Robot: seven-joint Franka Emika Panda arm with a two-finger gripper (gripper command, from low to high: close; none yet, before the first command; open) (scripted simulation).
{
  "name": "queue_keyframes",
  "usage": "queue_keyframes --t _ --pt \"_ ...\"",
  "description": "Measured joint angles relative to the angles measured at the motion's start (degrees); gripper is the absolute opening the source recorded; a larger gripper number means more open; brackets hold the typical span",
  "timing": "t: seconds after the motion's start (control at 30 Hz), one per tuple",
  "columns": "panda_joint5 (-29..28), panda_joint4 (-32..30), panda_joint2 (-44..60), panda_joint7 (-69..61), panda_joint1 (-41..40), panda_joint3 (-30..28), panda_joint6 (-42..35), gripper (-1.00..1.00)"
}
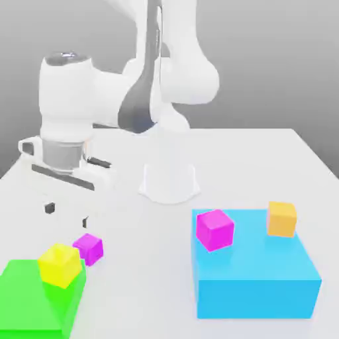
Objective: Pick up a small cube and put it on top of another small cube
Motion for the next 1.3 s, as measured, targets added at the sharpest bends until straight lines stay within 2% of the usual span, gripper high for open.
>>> queue_keyframes --t 0.07,0.2,0.33,0.43,0.47,0.67,0.8,1.07,1.13,1.3 --pt "4.54 -1.89 2.8 -3.24 -0.25 -0.61 2.39 0.0" --pt "11.16 -1.45 8.22 -7.62 -0.69 1.24 6.77 0.0" --pt "15.81 -0.32 13.78 -10.97 -4.12 5.85 11.16 0.0" --pt "17.13 0.32 18.03 -12.26 -6.86 8.79 14.61 0.0" --pt "17.2 0.48 19.44 -12.48 -7.69 9.55 15.77 -1.0" --pt "17.04 0.56 20.14 -12.41 -8.13 9.94 16.34 -1.0" --pt "16.0 0.09 16.45 -11.22 -6.53 8.26 13.38 -1.0" --pt "7.72 -2.21 5.49 -5.37 -5.1 4.43 4.61 -1.0" --pt "5.87 -2.29 3.11 -4.67 -5.58 5.19 2.23 -1.0" --pt "4.22 -0.04 -1.85 -6.4 2.0 10.29 -4.84 -1.0"
